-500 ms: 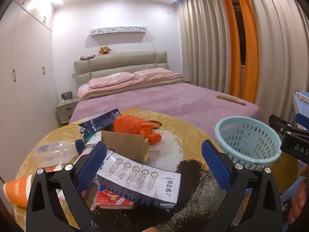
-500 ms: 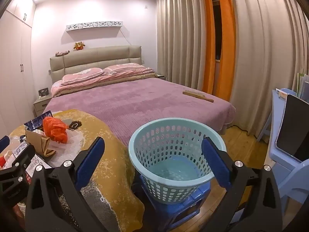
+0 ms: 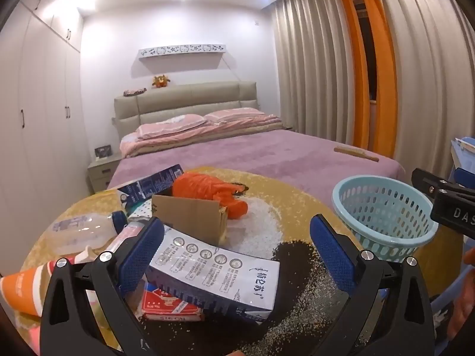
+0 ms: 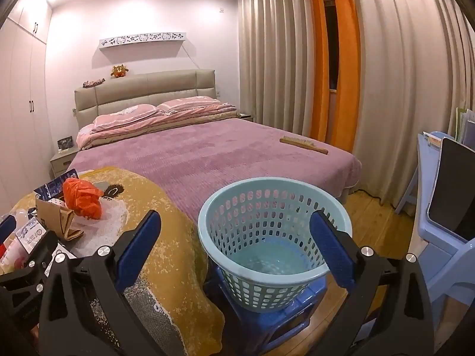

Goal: Collect trash

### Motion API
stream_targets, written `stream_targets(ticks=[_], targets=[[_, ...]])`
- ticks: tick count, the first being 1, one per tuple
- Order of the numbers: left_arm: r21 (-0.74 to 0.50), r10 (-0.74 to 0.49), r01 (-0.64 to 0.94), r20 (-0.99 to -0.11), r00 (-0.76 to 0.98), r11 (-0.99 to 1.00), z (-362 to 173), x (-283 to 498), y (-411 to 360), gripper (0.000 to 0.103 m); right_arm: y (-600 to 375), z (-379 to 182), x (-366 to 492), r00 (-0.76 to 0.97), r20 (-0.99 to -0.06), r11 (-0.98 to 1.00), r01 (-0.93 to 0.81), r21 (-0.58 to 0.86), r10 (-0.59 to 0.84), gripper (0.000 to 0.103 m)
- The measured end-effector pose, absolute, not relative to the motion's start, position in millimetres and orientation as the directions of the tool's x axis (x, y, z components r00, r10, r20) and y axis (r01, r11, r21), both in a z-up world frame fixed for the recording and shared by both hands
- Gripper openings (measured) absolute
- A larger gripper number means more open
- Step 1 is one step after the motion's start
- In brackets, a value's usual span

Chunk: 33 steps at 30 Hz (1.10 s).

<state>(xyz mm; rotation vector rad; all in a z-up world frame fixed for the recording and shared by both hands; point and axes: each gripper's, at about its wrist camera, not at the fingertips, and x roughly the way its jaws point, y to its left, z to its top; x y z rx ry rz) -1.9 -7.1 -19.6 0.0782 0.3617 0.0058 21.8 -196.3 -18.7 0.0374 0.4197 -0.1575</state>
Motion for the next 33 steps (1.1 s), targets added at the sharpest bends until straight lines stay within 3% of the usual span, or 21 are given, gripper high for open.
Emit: stream_targets(ticks=[33], targets=[[0.068,0.014,0.012,-0.362,0.932,0.998,-19.2,-0.4,-4.2,0.096,-193.7,-23.3,23.1,0.892,-0.431,0.988,0.155,-0.003,-0.141,0.095]])
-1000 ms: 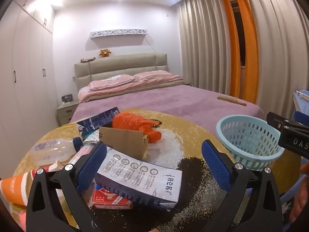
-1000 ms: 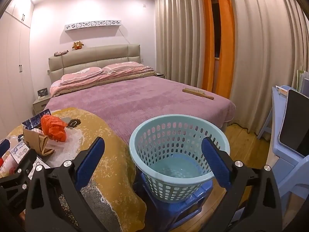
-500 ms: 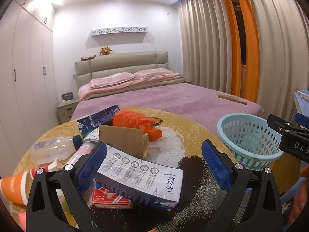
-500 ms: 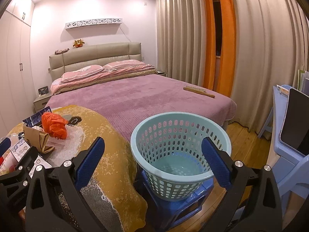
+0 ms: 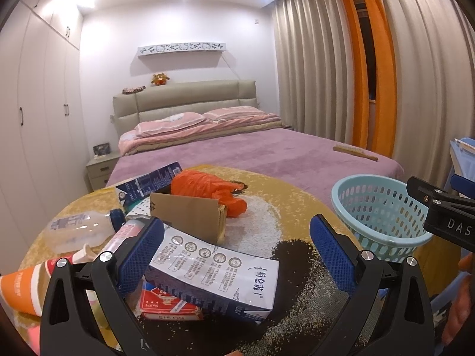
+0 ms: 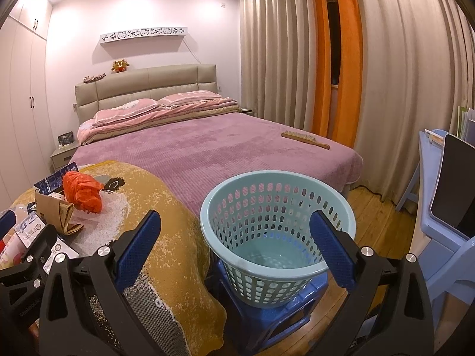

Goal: Collect trash

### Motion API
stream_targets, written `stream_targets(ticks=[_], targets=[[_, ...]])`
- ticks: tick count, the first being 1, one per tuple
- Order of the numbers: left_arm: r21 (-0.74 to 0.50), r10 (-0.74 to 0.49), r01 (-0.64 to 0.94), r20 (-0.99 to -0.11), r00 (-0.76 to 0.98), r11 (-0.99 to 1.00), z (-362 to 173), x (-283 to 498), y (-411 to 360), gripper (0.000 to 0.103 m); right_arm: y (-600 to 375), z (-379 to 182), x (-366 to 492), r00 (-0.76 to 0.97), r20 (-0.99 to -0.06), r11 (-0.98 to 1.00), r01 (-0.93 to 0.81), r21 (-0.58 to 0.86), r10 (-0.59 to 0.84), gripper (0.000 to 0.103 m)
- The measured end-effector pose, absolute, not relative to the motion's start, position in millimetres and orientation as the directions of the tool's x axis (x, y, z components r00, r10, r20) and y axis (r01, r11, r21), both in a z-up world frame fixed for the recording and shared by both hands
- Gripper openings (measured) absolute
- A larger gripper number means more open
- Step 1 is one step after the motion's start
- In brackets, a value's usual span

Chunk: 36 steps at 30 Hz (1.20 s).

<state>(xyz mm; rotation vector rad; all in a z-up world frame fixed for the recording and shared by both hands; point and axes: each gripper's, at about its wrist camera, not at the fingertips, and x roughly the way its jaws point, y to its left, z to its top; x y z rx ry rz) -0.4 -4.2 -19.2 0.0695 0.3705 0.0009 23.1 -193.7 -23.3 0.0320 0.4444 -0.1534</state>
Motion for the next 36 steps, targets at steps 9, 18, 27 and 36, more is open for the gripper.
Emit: stream_targets(ticks=[9,18,27,36], targets=[[0.068,0.014,0.012,-0.362,0.932,0.998,-19.2,-0.4,-4.3,0.096,-193.0,-24.0,24.0,0.891,-0.431,0.988,0.157,0.001,-0.141,0.095],[0.068,0.011,0.015,-0.363,0.932,0.998,-19.7,0.1,-5.5,0.096,-193.6,-25.5,24.0,0.89,-0.433,0.987,0.159,0.005,-0.141,0.095],[0.065,0.004,0.022,-0.365,0.931,0.998,-20.4,0.1,-6.9,0.096,-193.6,-25.4,23.9,0.89,-0.433,0.987,0.159,0.004,-0.142,0.095],[0.062,0.003,0.021,-0.367,0.93,0.998,-20.7,0.5,-6.3,0.096,-194.6,-25.5,24.2,0.889,-0.436,0.987,0.158,0.007,-0.139,0.095]])
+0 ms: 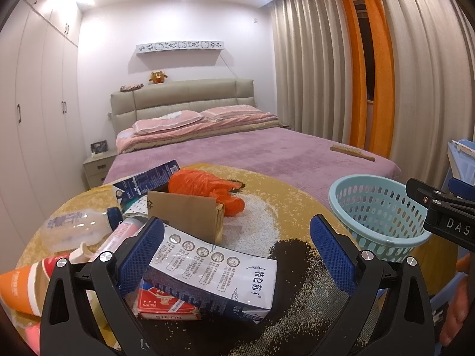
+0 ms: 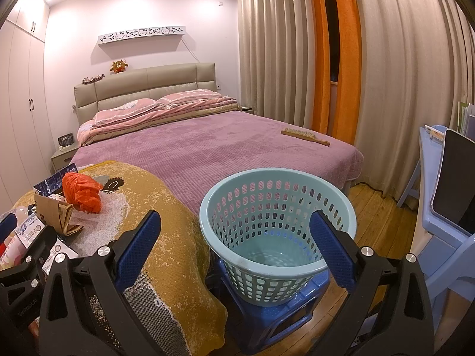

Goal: Collect trash

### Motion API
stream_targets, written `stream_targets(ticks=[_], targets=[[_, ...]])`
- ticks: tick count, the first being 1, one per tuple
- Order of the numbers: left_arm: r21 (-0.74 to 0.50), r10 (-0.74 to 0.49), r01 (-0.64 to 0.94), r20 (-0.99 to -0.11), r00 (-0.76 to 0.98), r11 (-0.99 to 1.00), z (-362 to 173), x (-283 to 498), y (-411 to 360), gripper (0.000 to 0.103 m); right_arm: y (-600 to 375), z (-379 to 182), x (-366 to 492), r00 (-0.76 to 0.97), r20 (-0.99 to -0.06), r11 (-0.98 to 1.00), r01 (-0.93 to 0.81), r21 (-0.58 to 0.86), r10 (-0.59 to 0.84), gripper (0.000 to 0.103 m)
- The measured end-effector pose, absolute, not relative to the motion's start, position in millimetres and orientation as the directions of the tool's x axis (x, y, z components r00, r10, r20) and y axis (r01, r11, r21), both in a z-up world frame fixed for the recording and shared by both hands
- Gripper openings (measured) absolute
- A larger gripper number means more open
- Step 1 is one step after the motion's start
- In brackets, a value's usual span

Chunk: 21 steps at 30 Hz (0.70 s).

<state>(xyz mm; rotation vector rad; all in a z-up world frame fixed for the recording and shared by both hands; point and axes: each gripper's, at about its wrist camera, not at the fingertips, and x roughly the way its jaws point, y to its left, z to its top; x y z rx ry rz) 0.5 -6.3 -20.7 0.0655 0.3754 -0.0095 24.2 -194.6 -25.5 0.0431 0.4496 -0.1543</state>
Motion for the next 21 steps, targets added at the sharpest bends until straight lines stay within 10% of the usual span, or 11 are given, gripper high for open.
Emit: stream_targets(ticks=[17,21], targets=[[0.035,0.026,-0.013,-0.399,0.917,0.999,-16,-15,8,0.096,-176,-18,18,0.904,-0.422,0.996,0.086,0.017,-0.071,0.095],[0.026,0.065,-0.059,-0.432,0.899,0.998,-6,-35,34,0.096,-160,-17,16,0.901,-0.434,1.0,0.003,0.025,0.008,0.079]])
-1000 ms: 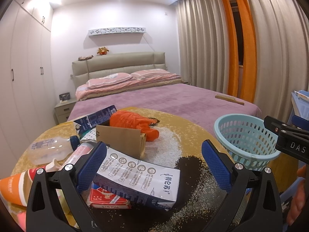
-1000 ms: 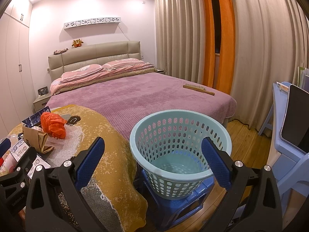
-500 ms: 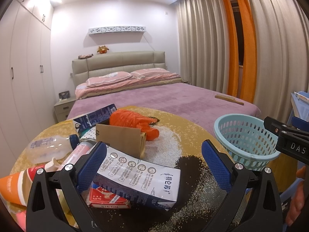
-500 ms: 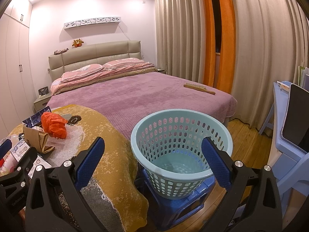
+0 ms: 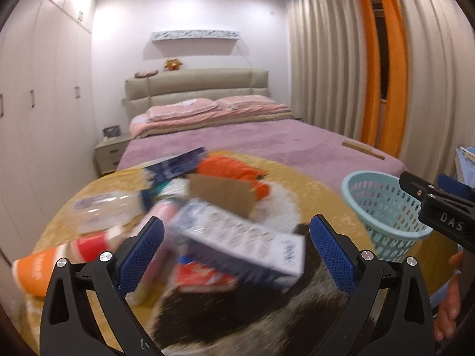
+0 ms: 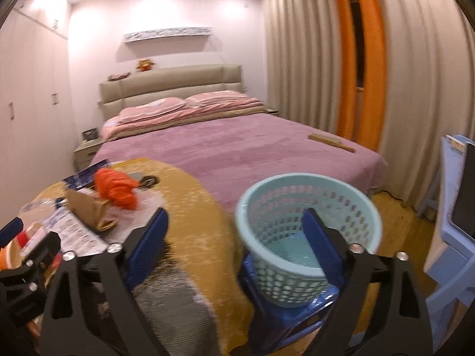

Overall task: Collect trash
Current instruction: 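Grasp the pink plastic bag with the left tool while the right tool grasps the white carton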

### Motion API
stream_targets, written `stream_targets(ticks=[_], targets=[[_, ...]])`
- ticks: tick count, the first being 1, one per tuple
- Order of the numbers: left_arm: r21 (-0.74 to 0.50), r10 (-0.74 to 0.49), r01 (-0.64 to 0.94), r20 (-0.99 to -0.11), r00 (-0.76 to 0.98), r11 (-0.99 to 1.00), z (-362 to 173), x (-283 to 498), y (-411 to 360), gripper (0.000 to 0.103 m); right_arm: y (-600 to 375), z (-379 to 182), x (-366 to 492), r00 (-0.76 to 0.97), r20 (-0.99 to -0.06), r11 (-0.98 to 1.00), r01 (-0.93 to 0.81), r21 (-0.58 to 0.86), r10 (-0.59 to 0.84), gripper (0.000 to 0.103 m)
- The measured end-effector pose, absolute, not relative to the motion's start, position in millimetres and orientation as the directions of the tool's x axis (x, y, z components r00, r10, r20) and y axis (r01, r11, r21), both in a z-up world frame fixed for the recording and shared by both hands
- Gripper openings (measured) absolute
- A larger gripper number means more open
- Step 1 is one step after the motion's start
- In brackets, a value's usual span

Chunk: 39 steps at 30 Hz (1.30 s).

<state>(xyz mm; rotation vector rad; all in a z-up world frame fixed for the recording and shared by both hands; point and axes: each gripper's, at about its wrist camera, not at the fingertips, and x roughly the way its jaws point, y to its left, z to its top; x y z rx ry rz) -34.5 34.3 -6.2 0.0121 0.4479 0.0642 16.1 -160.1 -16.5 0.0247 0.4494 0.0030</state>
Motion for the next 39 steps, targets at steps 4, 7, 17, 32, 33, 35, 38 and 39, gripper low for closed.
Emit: stream_targets(ticks=[4,7,17,32,33,35,38,39], targets=[[0.017,0.135,-0.143,-0.46,0.878,0.99,-2,-57,70,0.096,-137,-19,17,0.878,-0.461,0.992,-0.117,0.051,0.127,0.066],[-0.001,0.185,-0.213,-0.497,0.848,0.977,-3,-72,105,0.096,-123,-24,20,0.846,-0.493,0.978,-0.189,0.085,0.206,0.065],[-0.129,0.215,-0.362,-0.608,0.765,0.923,-20,-111,195,0.095,-51,-52,44,0.694,-0.609,0.898,-0.434,0.072,0.384,0.078],[-0.204,0.134,-0.416,-0.747,0.651,0.886,-69,-101,227,0.076,-14,-71,75,0.556,-0.714,0.816,-0.577,0.037,0.425,0.085],[-0.2,0.138,-0.417,-0.746,0.651,0.887,-68,-102,226,0.075,-12,-71,76,0.551,-0.717,0.811,-0.584,0.035,0.427,0.085],[-0.196,0.141,-0.417,-0.747,0.65,0.888,-69,-103,226,0.07,-9,-70,79,0.54,-0.721,0.802,-0.596,0.038,0.435,0.085],[-0.171,0.157,-0.418,-0.75,0.642,0.892,-70,-101,223,0.056,-3,-71,83,0.519,-0.731,0.791,-0.61,0.046,0.443,0.085],[-0.165,0.158,-0.415,-0.752,0.64,0.895,-70,-101,222,0.056,-2,-72,84,0.511,-0.737,0.788,-0.614,0.047,0.442,0.085]])
